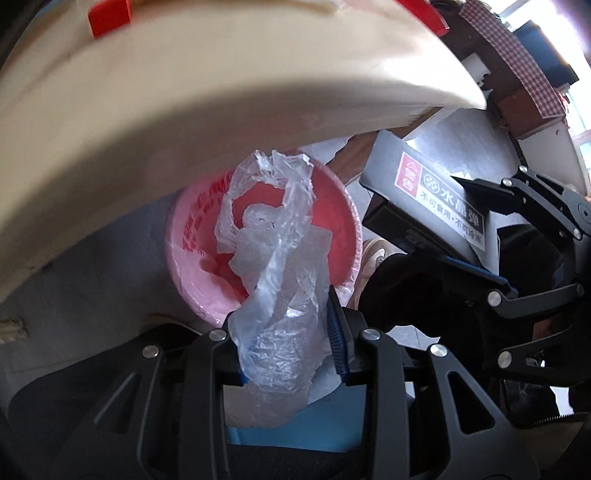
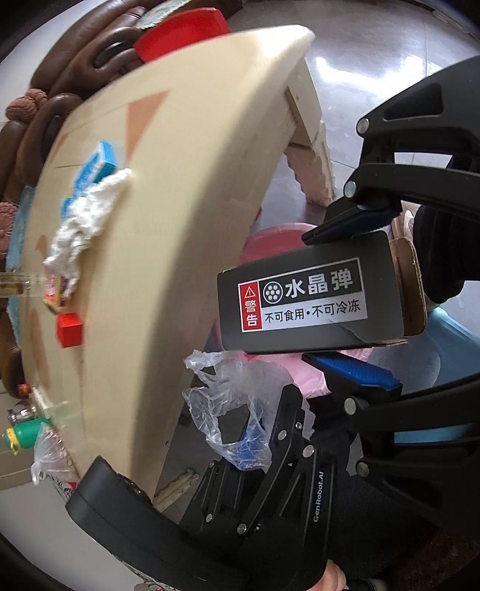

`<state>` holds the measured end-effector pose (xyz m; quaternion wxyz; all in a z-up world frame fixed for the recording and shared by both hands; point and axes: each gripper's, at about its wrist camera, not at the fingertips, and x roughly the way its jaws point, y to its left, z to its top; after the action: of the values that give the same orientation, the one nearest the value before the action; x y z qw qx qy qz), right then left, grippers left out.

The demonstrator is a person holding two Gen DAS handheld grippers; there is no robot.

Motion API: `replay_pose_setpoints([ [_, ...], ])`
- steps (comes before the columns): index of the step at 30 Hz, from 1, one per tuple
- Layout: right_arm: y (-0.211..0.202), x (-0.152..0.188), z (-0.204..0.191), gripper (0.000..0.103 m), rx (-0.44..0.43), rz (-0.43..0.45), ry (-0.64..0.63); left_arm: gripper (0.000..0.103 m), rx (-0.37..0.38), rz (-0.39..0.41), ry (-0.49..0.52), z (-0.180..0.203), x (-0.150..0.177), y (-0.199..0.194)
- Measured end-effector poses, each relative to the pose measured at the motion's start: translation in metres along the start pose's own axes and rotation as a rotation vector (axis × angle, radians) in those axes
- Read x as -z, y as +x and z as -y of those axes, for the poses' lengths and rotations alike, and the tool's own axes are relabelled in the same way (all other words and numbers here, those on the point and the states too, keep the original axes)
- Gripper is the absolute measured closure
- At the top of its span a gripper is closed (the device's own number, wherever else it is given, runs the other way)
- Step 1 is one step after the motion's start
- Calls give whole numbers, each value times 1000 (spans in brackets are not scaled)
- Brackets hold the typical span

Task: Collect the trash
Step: 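Lift the bag and black box and carry both down over the pink bin, then open both tools to drop the bag and black box into the bin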

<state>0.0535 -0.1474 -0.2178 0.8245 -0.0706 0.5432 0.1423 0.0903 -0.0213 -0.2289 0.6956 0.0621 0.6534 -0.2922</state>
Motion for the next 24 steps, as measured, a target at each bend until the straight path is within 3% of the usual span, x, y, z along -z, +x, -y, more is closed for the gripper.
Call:
replay_pose_setpoints([
  [12,62,1,15,47,-36,-86,33,70,15,-51,-91,-25,-8,49],
  [24,97,4,16,46,-46,-147,28,70,-6,-54,-93,-29,-8,71],
])
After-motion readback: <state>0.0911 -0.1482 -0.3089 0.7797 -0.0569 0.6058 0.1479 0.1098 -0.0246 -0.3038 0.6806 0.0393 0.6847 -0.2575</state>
